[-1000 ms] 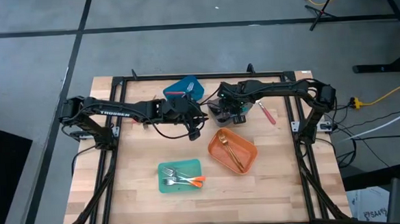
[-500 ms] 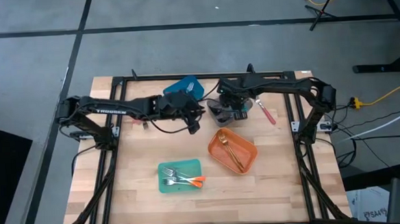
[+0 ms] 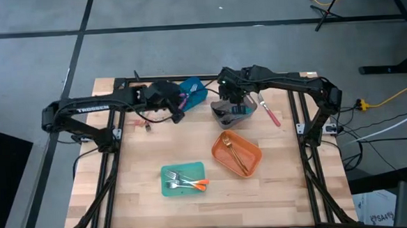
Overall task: Sort silverware by color (type)
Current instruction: Put the gold fork into the orange bin
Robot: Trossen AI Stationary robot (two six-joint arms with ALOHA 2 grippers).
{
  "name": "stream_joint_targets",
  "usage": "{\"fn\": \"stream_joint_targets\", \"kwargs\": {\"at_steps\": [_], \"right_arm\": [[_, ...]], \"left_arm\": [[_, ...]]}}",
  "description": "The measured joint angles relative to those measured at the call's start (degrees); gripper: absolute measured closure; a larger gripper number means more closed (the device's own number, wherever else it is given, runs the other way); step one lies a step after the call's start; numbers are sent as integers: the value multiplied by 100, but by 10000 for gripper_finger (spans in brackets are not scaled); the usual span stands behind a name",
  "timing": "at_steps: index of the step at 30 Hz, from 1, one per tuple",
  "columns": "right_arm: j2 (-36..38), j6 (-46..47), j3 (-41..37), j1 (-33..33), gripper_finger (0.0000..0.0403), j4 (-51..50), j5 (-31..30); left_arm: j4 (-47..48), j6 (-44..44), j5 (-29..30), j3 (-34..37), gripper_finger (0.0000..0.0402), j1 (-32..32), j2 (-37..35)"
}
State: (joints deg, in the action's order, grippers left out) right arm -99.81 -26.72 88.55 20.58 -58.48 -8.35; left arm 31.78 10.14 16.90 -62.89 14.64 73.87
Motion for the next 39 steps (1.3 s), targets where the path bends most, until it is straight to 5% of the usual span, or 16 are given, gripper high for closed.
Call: {"fn": "stream_joint_targets", "kwargs": {"at_steps": [10,17,25,39], "right_arm": [[0,140,7,2,329,75,52],[0,143,7,0,329,190,337],[0,143,5,0,329,185,346],[0,142,5,1,330,190,346]], "left_arm": [[2080,768,167,0,337,728,-267],[2689,1227,172,2,337,1156,-191],[2494,1227,-66,676,337,1701,-185],[663,1226,-152,2399,337,2293,-182]]}}
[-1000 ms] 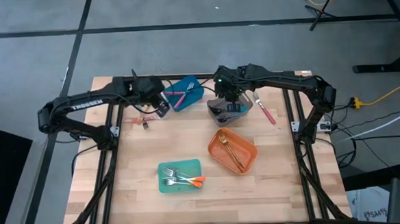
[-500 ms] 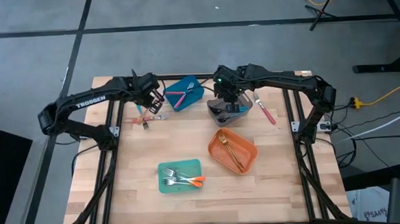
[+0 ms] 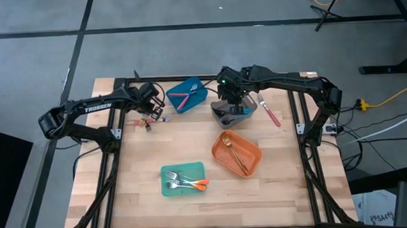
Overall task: Sort silverware by color (type)
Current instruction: Put the gold fork into the orange bin
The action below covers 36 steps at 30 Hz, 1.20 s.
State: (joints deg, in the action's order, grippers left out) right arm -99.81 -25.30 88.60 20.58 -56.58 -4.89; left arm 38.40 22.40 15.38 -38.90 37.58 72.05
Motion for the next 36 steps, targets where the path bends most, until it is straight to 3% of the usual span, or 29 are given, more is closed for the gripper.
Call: {"fn": "stream_joint_targets", "kwargs": {"at_steps": [14,36], "right_arm": [[0,0,-2,-1,330,124,0],[0,0,-4,-1,330,168,0]], "left_arm": [[-841,10,-9,939,337,73,0],[-1089,16,-80,1308,338,70,-17]]}}
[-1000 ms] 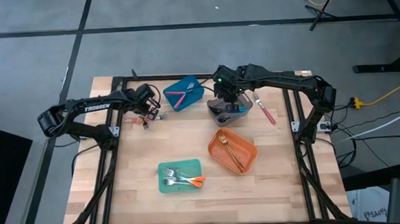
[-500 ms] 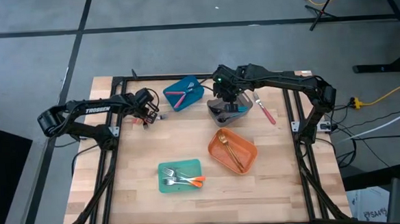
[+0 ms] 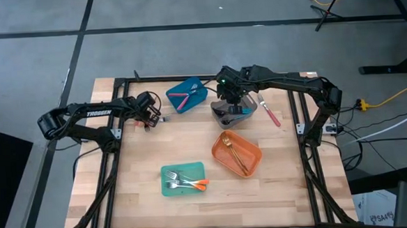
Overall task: Sort silverware by color (type)
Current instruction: Put the gold fork into the orange bin
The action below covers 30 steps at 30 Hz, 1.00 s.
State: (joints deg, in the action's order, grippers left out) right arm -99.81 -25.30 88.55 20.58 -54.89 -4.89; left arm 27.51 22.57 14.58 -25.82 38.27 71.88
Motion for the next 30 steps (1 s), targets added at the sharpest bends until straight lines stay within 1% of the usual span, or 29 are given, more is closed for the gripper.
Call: {"fn": "stream_joint_targets", "kwargs": {"at_steps": [4,11,15,20,24,30], "right_arm": [[0,0,0,0,330,-1,1],[0,0,0,0,330,-5,0],[0,0,0,1,330,-8,0],[0,-1,0,0,330,-9,0],[0,0,0,-1,330,-73,-44],[95,118,-4,-237,330,-741,-612]], "left_arm": [[-163,-2,-9,9,350,-1,2],[-283,17,-19,13,393,-1,11],[-294,240,-18,13,392,1,11],[-308,243,-21,-10,394,1,12],[-446,190,-96,-274,397,-23,22],[-437,-281,-53,-928,398,-165,20]]}}
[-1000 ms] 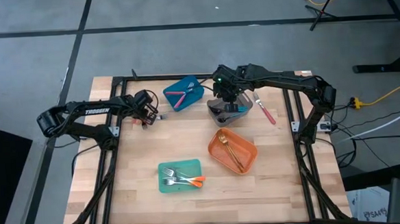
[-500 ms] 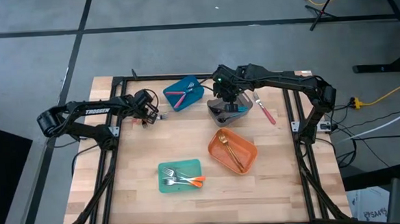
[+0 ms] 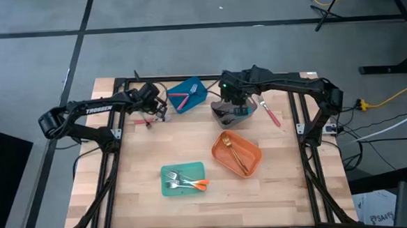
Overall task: Sort silverware by color (type)
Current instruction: Put the gold fork into the orange bin
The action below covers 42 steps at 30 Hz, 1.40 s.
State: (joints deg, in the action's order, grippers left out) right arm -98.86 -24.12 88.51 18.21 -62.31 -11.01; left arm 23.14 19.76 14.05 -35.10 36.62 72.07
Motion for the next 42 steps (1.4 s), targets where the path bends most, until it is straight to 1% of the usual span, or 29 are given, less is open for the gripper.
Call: {"fn": "stream_joint_targets", "kwargs": {"at_steps": [4,8,14,19,25,27,28,31,34,39,42], "right_arm": [[229,136,0,-270,330,-358,-263],[553,374,0,-482,330,-483,-383],[1098,933,0,-641,330,-619,-538],[1495,1723,2,-547,330,-651,-638],[1640,2523,2,-541,330,-625,-578],[1632,2586,2,-545,330,-590,-341],[1627,2616,-8,-545,330,-495,-124],[1609,2765,-18,-545,330,-125,601],[1607,2984,-22,-545,330,405,1067],[1542,3867,-22,-545,330,1392,1667],[1402,4425,-20,-551,330,1855,2139]], "left_arm": [[26,-268,130,-534,399,-140,-1],[25,-591,188,-1106,399,-345,-4],[-58,-1113,198,-1762,399,-1007,-7],[-394,-1639,203,-1885,400,-1809,-11],[-629,-2501,200,-1885,400,-2773,-11],[-661,-2666,200,-1885,400,-3052,-11],[-661,-2708,202,-1885,400,-3181,-11],[-657,-2788,244,-1885,399,-3533,-9],[-656,-2801,299,-1885,399,-3856,-9],[-708,-2800,302,-1886,399,-4343,23],[-794,-2801,332,-1887,399,-4627,126]]}}
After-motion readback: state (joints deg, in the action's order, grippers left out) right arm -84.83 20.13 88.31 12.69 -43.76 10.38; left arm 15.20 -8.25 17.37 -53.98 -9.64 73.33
